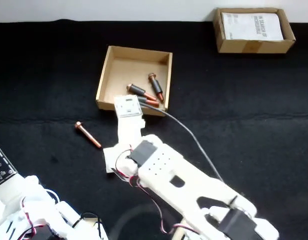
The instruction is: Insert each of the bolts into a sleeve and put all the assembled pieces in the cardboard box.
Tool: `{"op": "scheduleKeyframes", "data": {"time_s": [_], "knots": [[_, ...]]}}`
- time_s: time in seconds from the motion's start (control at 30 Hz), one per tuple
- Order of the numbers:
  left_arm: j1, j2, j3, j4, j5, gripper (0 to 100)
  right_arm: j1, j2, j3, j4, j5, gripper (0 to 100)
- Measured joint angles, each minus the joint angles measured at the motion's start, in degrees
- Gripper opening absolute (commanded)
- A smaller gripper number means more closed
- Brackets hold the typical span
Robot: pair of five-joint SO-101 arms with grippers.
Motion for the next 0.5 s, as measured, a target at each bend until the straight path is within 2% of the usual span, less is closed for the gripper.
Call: {"op": "scheduleKeyframes", "data": {"time_s": [0.13,0.3,0.5], "knots": [[0.00,0.00,0.00,0.00,0.00,1,-0.09,5.63,-2.29,0.00,0.00,12.5],[0.00,0.00,0.00,0.00,0.00,1,-0.09,11.16,-6.95,0.00,0.00,21.4],[0.00,0.00,0.00,0.00,0.00,1,-0.09,16.18,-12.48,1.41,-0.97,21.2]]}}
